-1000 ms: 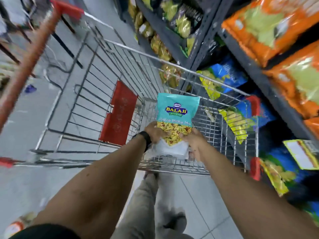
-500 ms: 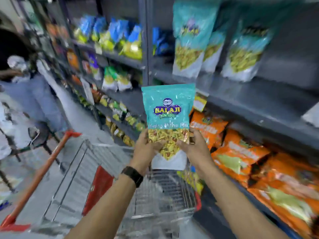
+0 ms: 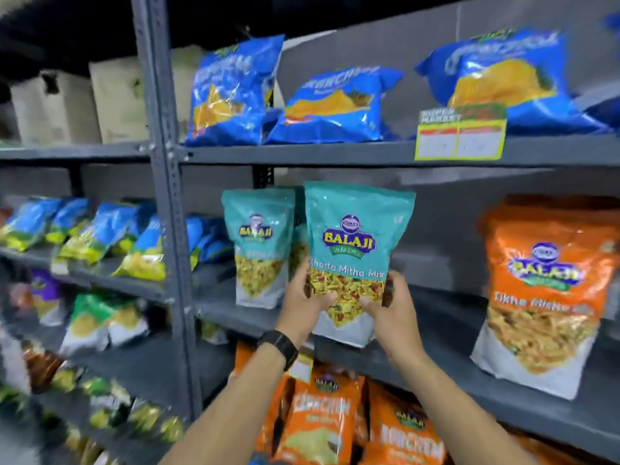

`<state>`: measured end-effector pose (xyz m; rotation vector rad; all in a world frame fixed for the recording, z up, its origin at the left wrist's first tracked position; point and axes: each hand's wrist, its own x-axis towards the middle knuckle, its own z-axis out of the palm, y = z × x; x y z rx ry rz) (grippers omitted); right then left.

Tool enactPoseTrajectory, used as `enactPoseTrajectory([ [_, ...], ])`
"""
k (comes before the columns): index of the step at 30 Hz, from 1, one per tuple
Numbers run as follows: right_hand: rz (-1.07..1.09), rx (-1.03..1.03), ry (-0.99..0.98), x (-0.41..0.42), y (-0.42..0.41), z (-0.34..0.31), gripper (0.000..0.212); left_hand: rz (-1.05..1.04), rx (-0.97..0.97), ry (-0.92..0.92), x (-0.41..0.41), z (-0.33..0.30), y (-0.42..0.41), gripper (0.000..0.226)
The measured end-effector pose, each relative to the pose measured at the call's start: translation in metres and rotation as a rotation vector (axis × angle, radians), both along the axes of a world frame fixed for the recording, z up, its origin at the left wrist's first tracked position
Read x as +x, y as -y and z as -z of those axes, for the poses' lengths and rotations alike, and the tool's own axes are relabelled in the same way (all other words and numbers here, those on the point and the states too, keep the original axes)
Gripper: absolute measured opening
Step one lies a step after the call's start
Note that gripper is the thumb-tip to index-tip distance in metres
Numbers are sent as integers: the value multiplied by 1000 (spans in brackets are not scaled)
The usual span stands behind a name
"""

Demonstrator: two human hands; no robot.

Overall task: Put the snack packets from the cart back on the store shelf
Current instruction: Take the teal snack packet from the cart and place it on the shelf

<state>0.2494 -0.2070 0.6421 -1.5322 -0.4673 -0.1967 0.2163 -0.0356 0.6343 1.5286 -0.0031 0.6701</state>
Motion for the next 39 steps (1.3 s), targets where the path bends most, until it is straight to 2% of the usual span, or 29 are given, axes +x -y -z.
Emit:
enactPoseTrajectory([
  [3,83,-32,18,18,-5,11,57,51,38,-44,39,12,-7,63],
  [6,164,-74,59,30,-8,26,52,99,24,-49,55,28,-15,63],
  [8,257,-137,117,35,-10,34,62,43,35,-43,50,33,-28,66],
  [9,339,-191,159,35,-13,37,75,-68,72,-19,44,35,-37,63],
  [11,485,-303,274,31,-23,39,104,-464,236,64,31,38,-63,59],
  [13,577,-481,345,24,-44,35,132,-831,464,27,25,36,-89,80],
  [14,604,-560,353,21,-56,33,142,-894,509,-50,24,32,-100,100],
  [16,614,-661,303,17,-78,29,154,-810,515,-207,28,26,-118,135],
  [19,599,-708,251,21,-98,29,159,-648,525,-263,35,29,-141,152],
  [23,600,-700,256,28,-117,32,155,-572,513,-258,40,32,-157,151],
  [28,665,-720,361,30,-127,39,154,-435,450,-122,30,39,-174,144],
  [35,718,-889,347,22,-138,44,140,-431,516,-96,26,46,-177,134],
  [39,731,-901,346,21,-144,43,128,-460,575,-96,26,45,-174,131],
])
